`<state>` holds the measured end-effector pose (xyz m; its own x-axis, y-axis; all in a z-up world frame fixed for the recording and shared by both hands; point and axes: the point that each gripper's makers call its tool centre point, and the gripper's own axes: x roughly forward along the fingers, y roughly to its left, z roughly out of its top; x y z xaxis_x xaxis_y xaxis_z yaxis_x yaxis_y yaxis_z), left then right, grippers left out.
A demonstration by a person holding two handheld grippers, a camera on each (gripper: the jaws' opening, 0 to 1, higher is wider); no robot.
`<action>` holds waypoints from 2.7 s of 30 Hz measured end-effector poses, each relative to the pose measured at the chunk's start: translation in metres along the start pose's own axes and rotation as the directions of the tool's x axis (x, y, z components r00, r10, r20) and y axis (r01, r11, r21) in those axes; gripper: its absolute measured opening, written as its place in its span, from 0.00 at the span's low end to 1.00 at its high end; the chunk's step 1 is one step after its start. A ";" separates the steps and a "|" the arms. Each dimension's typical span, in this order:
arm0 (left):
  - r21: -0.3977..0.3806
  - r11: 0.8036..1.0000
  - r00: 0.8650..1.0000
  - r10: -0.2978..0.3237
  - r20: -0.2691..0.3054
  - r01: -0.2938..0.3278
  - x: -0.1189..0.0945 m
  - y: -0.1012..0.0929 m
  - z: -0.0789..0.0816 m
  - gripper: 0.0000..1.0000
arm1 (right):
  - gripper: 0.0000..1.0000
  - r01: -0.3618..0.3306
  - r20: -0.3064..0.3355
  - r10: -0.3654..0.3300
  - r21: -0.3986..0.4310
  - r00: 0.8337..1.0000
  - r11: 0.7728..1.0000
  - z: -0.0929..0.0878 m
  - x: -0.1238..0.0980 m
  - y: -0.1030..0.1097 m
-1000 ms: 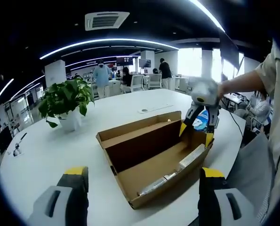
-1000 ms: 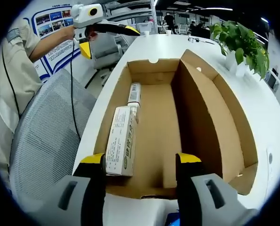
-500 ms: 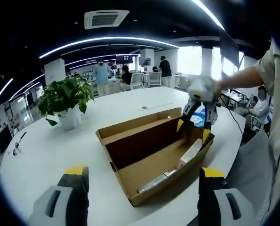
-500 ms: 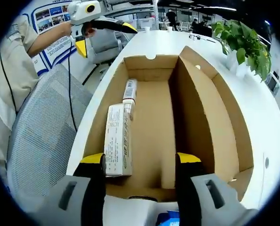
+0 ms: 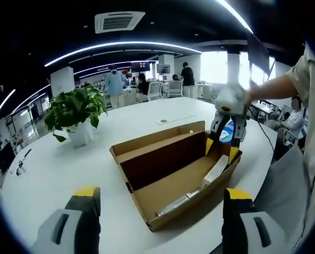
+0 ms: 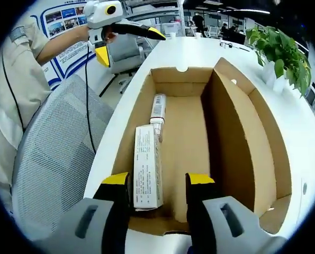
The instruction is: Operate the shoe box by opening the lid, removing the specified soft item, and placing it in the target area until the item is outside and the box remains undamaged.
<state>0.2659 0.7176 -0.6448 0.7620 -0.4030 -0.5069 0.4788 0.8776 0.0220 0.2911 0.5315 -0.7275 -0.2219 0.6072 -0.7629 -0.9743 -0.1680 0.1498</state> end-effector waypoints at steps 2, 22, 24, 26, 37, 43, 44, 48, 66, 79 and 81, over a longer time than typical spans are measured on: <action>0.000 1.000 1.000 0.002 0.000 -0.002 0.000 0.001 -0.001 0.98 | 0.35 0.001 0.005 -0.001 0.000 1.000 1.000 0.002 0.003 0.001; -0.005 1.000 1.000 0.009 -0.010 -0.009 0.001 -0.008 -0.006 0.95 | 0.16 0.020 -0.025 -0.022 -0.074 0.999 0.997 0.006 0.022 0.011; -0.004 1.000 1.000 0.011 -0.010 -0.011 0.001 -0.008 -0.006 0.95 | 0.16 0.026 -0.027 -0.028 -0.077 0.999 0.997 0.007 0.022 0.011; -0.005 1.000 1.000 0.011 -0.009 -0.012 0.001 -0.008 -0.006 0.95 | 0.16 0.028 -0.030 -0.031 -0.074 0.999 0.997 0.007 0.022 0.011; -0.006 1.000 1.000 0.005 -0.002 -0.005 -0.001 -0.012 -0.004 0.95 | 0.15 0.045 -0.011 -0.046 -0.081 0.999 0.996 0.017 0.010 0.013; -0.006 1.000 1.000 -0.001 0.009 0.001 -0.002 -0.012 -0.001 0.96 | 0.15 0.060 0.004 -0.060 -0.065 0.998 0.996 0.023 -0.001 0.010; -0.006 1.000 1.000 -0.003 0.011 0.003 -0.002 -0.013 0.000 0.96 | 0.15 0.064 0.008 -0.064 -0.063 0.998 0.996 0.025 -0.004 0.010; -0.007 1.000 1.000 -0.007 0.021 0.007 -0.002 -0.015 0.001 0.98 | 0.15 0.087 0.022 -0.085 -0.068 0.996 0.994 0.030 -0.014 0.007; -0.011 1.000 0.999 -0.021 0.040 0.022 -0.001 -0.024 0.010 1.00 | 0.15 0.133 0.076 -0.128 -0.072 0.989 0.988 0.046 -0.069 0.005; 0.004 0.999 0.999 -0.043 0.033 0.043 0.003 -0.037 0.021 1.00 | 0.15 0.174 0.099 -0.167 -0.062 0.981 0.983 0.036 -0.110 -0.003; 0.007 0.999 0.998 -0.048 0.034 0.048 0.005 -0.037 0.020 1.00 | 0.15 0.185 0.101 -0.178 -0.059 0.979 0.981 0.033 -0.118 -0.005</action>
<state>0.2612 0.6778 -0.6307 0.7527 -0.4534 -0.4775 0.5176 0.8556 0.0036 0.3206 0.4860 -0.6173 -0.0476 0.7027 -0.7099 -0.9946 -0.0988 -0.0311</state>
